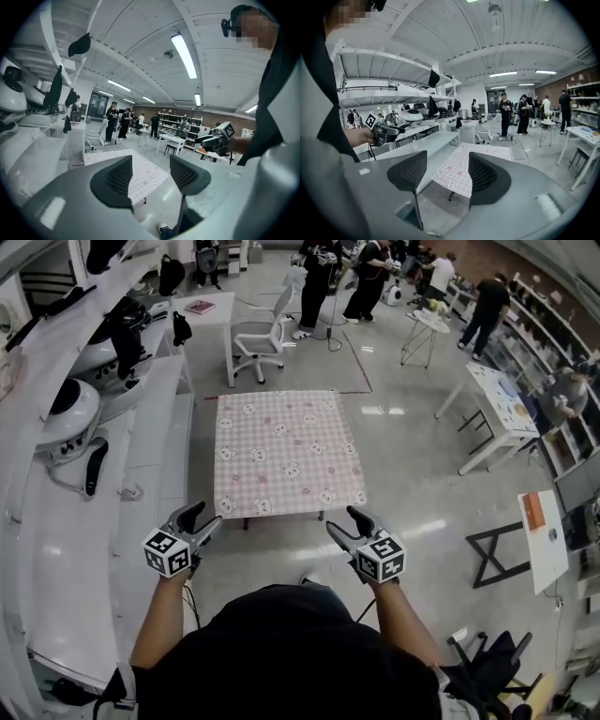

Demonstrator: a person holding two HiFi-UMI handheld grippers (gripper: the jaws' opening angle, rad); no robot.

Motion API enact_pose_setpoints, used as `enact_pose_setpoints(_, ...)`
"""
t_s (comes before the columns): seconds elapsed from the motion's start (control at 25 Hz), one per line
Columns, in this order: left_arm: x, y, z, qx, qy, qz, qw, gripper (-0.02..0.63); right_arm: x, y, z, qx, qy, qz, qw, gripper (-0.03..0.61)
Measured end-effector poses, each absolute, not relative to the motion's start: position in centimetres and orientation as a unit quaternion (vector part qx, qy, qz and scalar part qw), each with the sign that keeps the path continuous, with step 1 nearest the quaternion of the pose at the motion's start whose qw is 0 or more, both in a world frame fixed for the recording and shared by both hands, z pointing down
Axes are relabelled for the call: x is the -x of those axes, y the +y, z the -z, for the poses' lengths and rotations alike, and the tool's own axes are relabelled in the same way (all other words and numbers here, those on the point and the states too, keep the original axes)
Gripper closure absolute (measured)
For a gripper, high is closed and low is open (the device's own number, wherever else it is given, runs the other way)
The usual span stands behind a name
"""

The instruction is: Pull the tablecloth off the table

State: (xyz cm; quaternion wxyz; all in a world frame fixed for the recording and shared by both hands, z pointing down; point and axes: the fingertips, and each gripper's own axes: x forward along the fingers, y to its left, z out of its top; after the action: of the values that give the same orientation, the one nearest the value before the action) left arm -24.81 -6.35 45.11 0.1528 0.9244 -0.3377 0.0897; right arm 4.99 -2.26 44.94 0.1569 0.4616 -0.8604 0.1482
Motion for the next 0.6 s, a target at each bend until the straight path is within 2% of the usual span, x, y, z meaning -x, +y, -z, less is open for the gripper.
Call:
enact_pose_setpoints(0.2,24.2,-6.0,-45.5,-0.926,-0.331,-0.1,0.152,0.376,-6.0,-2.0,-45.5,-0.469,-0.855,-0.147,0.167,0.27)
enact_pose_setpoints(0.6,24.1,-7.4,-47.4,-0.92,-0.333,-0.125,0.165,0.376,-7.0,-4.5,-49.3,-0.467,-0.842,-0.12,0.24,0.267)
